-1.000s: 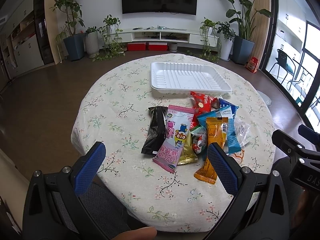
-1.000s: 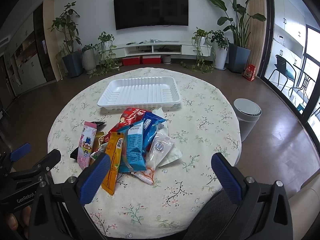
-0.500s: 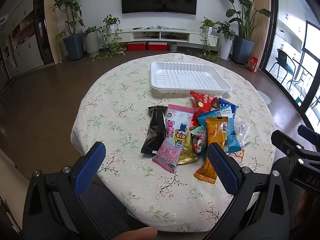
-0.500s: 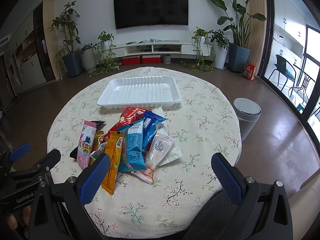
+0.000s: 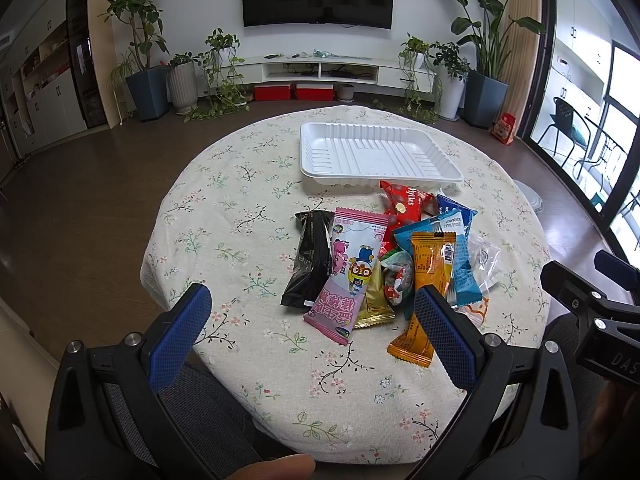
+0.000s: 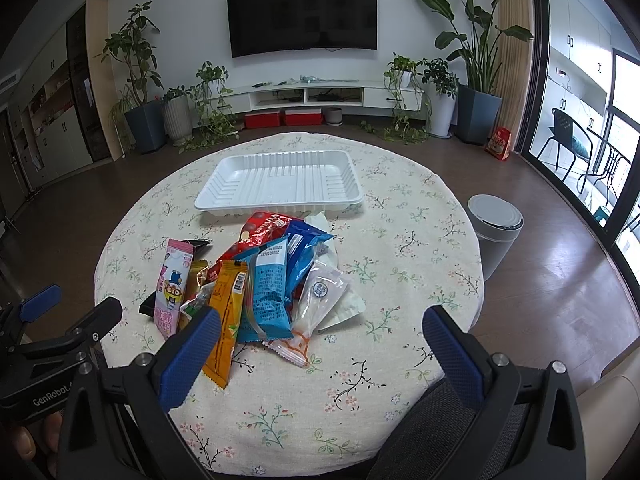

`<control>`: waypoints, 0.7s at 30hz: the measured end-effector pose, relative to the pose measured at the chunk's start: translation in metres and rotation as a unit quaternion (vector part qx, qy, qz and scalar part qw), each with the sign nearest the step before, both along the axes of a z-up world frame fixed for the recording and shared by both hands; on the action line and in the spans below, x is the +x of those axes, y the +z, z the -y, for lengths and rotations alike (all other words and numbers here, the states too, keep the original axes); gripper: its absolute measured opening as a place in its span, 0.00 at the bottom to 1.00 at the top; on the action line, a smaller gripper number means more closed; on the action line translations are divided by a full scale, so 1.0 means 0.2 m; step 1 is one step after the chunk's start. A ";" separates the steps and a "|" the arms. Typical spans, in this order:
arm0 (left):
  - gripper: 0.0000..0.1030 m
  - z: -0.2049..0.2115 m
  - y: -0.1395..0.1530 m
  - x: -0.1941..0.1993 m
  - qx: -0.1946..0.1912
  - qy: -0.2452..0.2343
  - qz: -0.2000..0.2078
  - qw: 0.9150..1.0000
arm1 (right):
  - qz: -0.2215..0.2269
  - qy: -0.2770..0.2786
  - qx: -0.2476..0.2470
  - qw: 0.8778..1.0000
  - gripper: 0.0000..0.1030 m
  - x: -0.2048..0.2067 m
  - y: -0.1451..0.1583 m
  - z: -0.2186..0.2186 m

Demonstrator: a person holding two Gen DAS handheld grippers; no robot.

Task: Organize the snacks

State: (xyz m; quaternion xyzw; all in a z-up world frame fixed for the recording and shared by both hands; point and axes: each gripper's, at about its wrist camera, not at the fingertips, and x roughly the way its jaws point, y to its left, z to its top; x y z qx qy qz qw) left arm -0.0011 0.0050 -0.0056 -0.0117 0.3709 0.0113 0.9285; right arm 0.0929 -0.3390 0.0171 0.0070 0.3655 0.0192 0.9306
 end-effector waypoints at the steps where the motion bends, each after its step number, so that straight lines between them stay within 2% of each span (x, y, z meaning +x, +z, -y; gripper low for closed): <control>1: 1.00 0.00 0.00 0.00 0.000 0.000 0.000 1.000 | 0.000 0.000 0.000 1.000 1.00 0.00 0.00 0.00; 21: 1.00 0.00 -0.01 0.00 0.000 0.000 -0.001 1.000 | -0.002 0.000 0.000 1.000 1.00 0.00 0.00 0.00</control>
